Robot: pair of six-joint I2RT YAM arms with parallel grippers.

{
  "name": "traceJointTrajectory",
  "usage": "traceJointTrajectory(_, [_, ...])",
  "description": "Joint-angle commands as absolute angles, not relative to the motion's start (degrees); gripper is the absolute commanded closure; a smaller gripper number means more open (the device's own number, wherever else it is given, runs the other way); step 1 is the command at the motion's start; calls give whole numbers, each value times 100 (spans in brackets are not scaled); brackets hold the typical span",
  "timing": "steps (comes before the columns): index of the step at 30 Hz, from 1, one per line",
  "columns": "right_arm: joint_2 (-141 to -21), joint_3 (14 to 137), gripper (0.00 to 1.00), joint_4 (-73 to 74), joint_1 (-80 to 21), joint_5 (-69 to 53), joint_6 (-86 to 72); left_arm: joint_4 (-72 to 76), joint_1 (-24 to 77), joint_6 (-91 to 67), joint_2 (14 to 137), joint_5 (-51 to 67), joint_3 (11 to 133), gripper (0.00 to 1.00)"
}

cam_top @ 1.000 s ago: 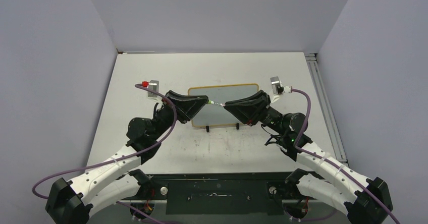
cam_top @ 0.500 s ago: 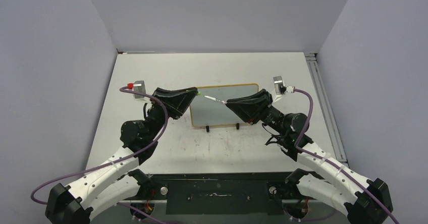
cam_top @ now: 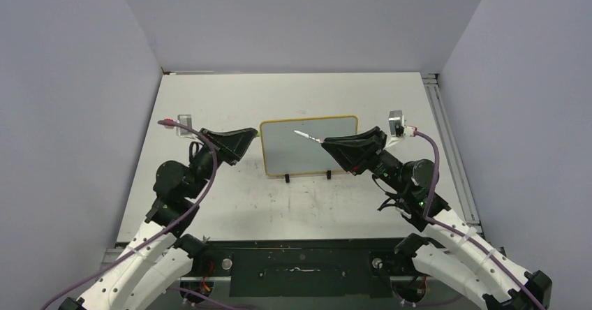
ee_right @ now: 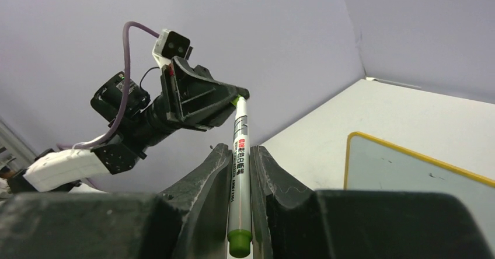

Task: Write a sentence on the whiteboard
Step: Open the whiteboard marker at the center of the board, then place the pen cap at the center of the board.

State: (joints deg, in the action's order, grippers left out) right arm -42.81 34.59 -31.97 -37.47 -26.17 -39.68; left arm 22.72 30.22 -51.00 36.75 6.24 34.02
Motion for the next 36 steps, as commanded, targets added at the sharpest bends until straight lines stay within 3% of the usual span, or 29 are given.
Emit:
traceJointTrajectory(1, [-4051,3787,95,-2525,-3718,-2281,-3354,-299,2777,-4821,3705,229,3458,100])
traceJointTrajectory(17, [-3915,3712,95,-2311,-3734,-2152,-3329,-1487,2751,-4519,5027,47,2815,100])
traceJointTrajectory(25, [-3907,3691,95,-2201,-3727,-2106,-3290,-1328,2759,-4509,5536,261,2626,100])
traceJointTrajectory(31, [-3844,3682,95,-1930,-3734,-1952,-3227,-1265,2752,-4500,5737,176,2466,90])
traceJointTrajectory(36, [-3837,3700,95,-1763,-3727,-1896,-3156,-1209,2759,-4453,6047,277,2478,89])
